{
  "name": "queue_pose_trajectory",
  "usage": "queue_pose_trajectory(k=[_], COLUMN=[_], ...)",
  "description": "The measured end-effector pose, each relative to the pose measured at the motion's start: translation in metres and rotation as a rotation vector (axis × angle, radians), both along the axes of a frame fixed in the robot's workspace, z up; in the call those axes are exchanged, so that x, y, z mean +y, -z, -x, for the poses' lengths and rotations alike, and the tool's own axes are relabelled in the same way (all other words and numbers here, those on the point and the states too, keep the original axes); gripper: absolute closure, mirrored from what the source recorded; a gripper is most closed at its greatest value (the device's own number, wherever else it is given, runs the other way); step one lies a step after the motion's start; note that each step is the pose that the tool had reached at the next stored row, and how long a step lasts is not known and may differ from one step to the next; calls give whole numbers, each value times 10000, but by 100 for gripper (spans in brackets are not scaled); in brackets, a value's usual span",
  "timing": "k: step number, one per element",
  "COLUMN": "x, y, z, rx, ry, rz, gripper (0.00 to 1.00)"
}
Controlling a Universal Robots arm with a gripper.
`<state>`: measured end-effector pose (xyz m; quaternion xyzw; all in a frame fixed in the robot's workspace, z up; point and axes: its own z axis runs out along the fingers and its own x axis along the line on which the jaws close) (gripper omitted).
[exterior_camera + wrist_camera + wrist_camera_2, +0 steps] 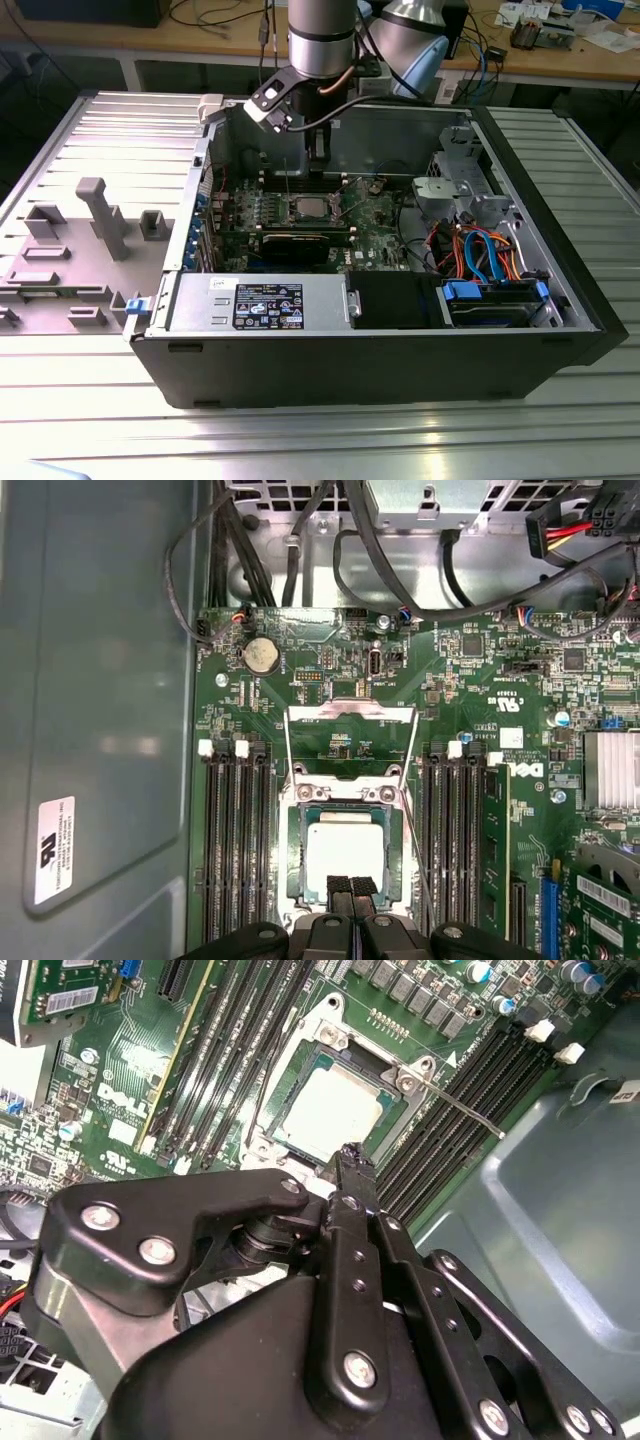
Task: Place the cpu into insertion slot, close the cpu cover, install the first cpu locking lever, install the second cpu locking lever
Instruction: 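Close the cpu cover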
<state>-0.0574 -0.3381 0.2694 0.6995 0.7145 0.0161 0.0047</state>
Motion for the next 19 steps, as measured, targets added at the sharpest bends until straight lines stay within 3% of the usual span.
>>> queue_pose_trajectory(k=[4, 19], x=[0, 0], y=[-47, -49], z=[0, -26], rx=[0, 0], ry=[0, 0], rz=[0, -1], gripper=[89, 89])
